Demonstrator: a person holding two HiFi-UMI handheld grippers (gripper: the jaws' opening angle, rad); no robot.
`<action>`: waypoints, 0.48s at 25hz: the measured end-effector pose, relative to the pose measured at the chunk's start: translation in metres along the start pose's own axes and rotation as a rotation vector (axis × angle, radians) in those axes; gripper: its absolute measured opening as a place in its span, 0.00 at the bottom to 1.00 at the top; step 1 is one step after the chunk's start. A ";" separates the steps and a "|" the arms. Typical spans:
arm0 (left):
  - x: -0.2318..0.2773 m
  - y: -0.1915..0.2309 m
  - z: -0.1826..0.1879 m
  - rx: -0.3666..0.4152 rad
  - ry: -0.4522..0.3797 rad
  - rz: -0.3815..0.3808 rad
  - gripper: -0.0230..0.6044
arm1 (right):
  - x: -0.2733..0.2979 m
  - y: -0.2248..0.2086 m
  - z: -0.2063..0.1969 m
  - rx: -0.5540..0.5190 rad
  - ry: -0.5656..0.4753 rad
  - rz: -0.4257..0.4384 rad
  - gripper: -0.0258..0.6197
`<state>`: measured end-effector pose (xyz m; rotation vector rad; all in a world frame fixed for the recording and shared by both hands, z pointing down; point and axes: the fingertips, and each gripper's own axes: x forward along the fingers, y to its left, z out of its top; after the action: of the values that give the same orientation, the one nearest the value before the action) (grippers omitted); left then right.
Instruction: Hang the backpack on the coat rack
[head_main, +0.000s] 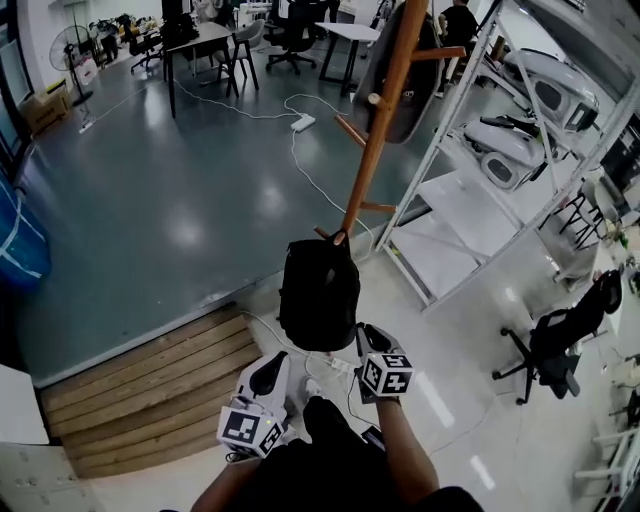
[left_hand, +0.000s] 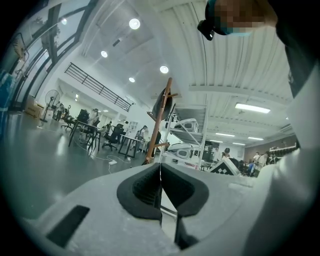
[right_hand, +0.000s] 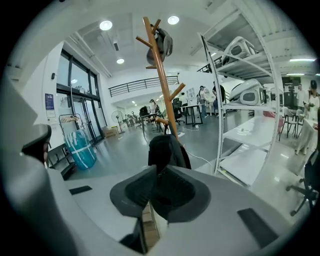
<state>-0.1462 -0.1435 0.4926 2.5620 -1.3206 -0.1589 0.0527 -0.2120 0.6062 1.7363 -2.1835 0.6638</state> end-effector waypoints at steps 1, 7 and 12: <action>-0.005 0.000 -0.001 -0.004 0.001 0.001 0.07 | -0.009 0.004 -0.002 0.006 -0.008 -0.002 0.13; -0.030 -0.014 -0.004 -0.007 0.005 -0.005 0.07 | -0.068 0.023 -0.004 0.024 -0.072 -0.015 0.08; -0.042 -0.031 -0.003 -0.006 0.004 -0.007 0.07 | -0.112 0.041 -0.002 0.037 -0.123 -0.008 0.07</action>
<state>-0.1459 -0.0917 0.4862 2.5611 -1.3083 -0.1590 0.0397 -0.1094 0.5459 1.8493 -2.2570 0.6150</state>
